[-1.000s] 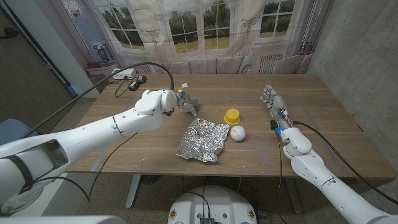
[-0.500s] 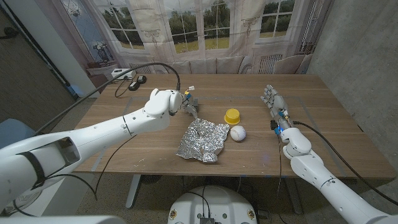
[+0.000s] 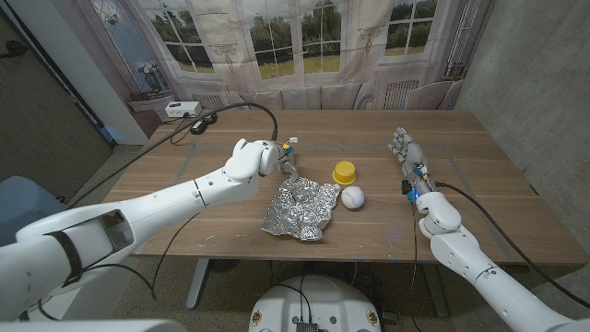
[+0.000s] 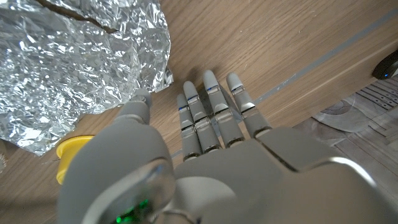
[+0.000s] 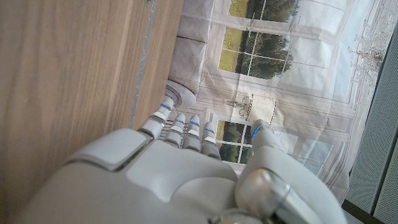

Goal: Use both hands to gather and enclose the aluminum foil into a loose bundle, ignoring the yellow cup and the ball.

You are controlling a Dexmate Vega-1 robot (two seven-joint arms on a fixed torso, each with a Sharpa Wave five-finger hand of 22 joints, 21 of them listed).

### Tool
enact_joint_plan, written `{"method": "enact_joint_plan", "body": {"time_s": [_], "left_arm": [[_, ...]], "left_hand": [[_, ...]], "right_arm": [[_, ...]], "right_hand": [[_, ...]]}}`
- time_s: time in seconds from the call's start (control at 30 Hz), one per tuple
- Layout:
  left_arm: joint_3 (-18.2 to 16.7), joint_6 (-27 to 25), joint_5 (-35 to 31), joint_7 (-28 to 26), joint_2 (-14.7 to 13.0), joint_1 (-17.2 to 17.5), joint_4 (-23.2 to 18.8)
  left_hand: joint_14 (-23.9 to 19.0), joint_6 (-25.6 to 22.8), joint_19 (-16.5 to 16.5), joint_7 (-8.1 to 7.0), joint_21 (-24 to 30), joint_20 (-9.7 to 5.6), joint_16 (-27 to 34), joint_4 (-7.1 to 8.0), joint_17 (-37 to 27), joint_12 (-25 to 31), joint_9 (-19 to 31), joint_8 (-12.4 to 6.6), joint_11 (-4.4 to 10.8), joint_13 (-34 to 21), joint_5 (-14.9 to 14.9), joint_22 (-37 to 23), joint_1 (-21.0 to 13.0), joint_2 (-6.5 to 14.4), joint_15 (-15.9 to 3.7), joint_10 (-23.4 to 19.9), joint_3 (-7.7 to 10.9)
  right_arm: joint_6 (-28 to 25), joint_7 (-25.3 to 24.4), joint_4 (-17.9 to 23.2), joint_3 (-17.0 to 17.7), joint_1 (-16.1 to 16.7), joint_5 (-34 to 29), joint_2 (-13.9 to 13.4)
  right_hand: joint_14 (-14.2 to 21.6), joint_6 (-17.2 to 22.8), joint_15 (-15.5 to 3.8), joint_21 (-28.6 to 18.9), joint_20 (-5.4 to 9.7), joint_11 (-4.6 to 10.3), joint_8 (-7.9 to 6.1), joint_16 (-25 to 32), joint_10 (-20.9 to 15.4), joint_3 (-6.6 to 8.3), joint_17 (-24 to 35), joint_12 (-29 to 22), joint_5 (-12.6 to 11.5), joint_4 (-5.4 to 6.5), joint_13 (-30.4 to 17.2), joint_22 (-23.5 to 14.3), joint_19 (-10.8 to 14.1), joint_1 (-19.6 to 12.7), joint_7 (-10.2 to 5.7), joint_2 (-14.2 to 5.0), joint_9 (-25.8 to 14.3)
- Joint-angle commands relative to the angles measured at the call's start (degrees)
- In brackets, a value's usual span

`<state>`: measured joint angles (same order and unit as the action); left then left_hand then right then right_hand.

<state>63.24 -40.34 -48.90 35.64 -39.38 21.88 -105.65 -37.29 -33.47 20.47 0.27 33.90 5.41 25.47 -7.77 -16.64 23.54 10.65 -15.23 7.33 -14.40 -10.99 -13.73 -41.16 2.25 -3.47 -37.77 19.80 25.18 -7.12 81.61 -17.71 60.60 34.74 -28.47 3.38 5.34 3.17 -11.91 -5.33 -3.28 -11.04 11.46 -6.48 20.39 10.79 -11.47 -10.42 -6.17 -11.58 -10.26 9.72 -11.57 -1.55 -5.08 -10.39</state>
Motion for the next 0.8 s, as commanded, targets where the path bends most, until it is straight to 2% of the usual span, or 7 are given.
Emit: {"method": "enact_joint_plan", "body": {"time_s": [0.03,0.17,0.23,0.3,0.4,0.6,0.8], "left_arm": [[1.36,2.13,-8.49,0.67,4.09,1.64,3.57],[3.53,1.69,-15.17,4.93,5.47,0.84,4.60],[3.79,2.07,-17.20,6.70,6.09,0.80,5.03],[3.67,2.24,-18.72,8.52,6.73,0.86,5.41],[3.47,2.59,-21.42,10.20,7.44,1.23,5.88],[4.81,2.40,-32.05,12.13,9.60,2.26,8.69],[3.52,3.92,-37.06,11.95,11.58,3.96,11.59]], "left_hand": [[-1.91,-3.52,0.50,0.22,1.06,-0.12,2.18,-0.65,-1.94,1.70,0.08,-0.61,0.40,-0.89,0.38,-0.42,-1.33,0.53,-5.00,-2.83,-0.12],[-3.55,-6.30,0.72,0.17,1.96,0.03,4.46,-0.88,-4.04,3.77,0.08,-0.64,0.80,-1.96,0.62,-0.81,-2.08,0.88,-5.17,-5.68,-0.72],[-3.78,-6.67,0.73,0.07,2.28,0.04,5.09,-0.94,-4.73,4.31,0.09,-0.41,0.77,-2.37,0.76,-1.01,-1.83,0.03,-5.13,-6.05,-1.45],[-3.79,-7.13,0.95,-0.14,2.77,-0.12,5.68,-0.80,-5.58,5.14,0.10,0.00,0.82,-3.05,0.82,-1.19,-0.81,-1.86,-5.30,-6.46,-2.94],[-3.96,-7.22,0.95,-0.05,2.95,-0.06,5.74,-0.84,-5.70,5.42,0.11,0.26,0.88,-3.38,0.70,-1.25,-0.43,-2.93,-5.28,-6.34,-3.56],[-4.16,-8.42,0.90,-0.12,3.26,-0.12,5.81,-0.86,-6.06,6.27,0.15,0.34,1.18,-4.04,0.16,-1.29,-1.06,-2.61,-5.48,-6.86,-3.41],[-4.69,-10.01,0.90,0.12,3.74,-0.24,6.08,-0.49,-6.74,7.26,0.17,0.44,0.57,-4.89,-0.08,-1.36,-2.09,0.22,-5.56,-7.34,-2.20]], "right_arm": [[1.92,-0.80,-0.94,0.55,0.56,-0.14,0.68],[2.65,-0.70,-1.66,0.79,0.59,0.28,1.19],[2.93,-0.62,-1.97,0.84,0.53,0.39,1.39],[3.11,-0.54,-2.20,0.89,0.45,0.50,1.52],[3.31,-0.45,-2.49,0.92,0.30,0.57,1.69],[4.01,-0.53,-3.13,0.95,0.04,0.39,2.12],[4.55,-1.17,-3.47,1.03,0.09,-0.12,2.40]], "right_hand": [[0.45,0.71,0.01,-0.18,-0.23,0.03,-0.39,0.25,-0.54,-0.16,0.28,-0.42,-0.38,0.16,-0.15,-0.33,0.23,0.58,-0.18,0.04,-0.20],[0.72,0.98,0.03,-0.23,-0.21,-0.08,-0.44,0.37,-0.83,-0.23,0.34,-0.52,-0.40,0.40,-0.15,-0.33,0.35,0.92,-0.24,-0.09,-0.20],[0.82,1.03,0.06,-0.26,-0.19,-0.06,-0.45,0.41,-0.86,-0.25,0.36,-0.52,-0.40,0.48,-0.15,-0.33,0.42,1.03,-0.27,-0.14,-0.21],[0.87,1.08,0.07,-0.30,-0.18,0.07,-0.45,0.43,-0.91,-0.27,0.37,-0.53,-0.41,0.57,-0.15,-0.33,0.53,1.14,-0.29,-0.19,-0.21],[1.15,1.24,0.06,-0.32,-0.18,-0.10,-0.47,0.55,-0.98,-0.30,0.41,-0.54,-0.42,0.74,-0.14,-0.33,0.61,1.35,-0.26,-0.32,-0.21],[1.33,1.59,0.00,-0.39,-0.19,-0.32,-0.55,0.61,-1.32,-0.36,0.46,-0.65,-0.43,1.01,-0.14,-0.33,0.80,1.70,-0.17,-0.48,-0.21],[1.66,1.84,0.14,-0.46,-0.24,-0.26,-0.57,0.69,-1.48,-0.43,0.46,-0.67,-0.44,1.18,-0.14,-0.33,1.00,1.98,-0.30,-0.49,-0.21]]}}
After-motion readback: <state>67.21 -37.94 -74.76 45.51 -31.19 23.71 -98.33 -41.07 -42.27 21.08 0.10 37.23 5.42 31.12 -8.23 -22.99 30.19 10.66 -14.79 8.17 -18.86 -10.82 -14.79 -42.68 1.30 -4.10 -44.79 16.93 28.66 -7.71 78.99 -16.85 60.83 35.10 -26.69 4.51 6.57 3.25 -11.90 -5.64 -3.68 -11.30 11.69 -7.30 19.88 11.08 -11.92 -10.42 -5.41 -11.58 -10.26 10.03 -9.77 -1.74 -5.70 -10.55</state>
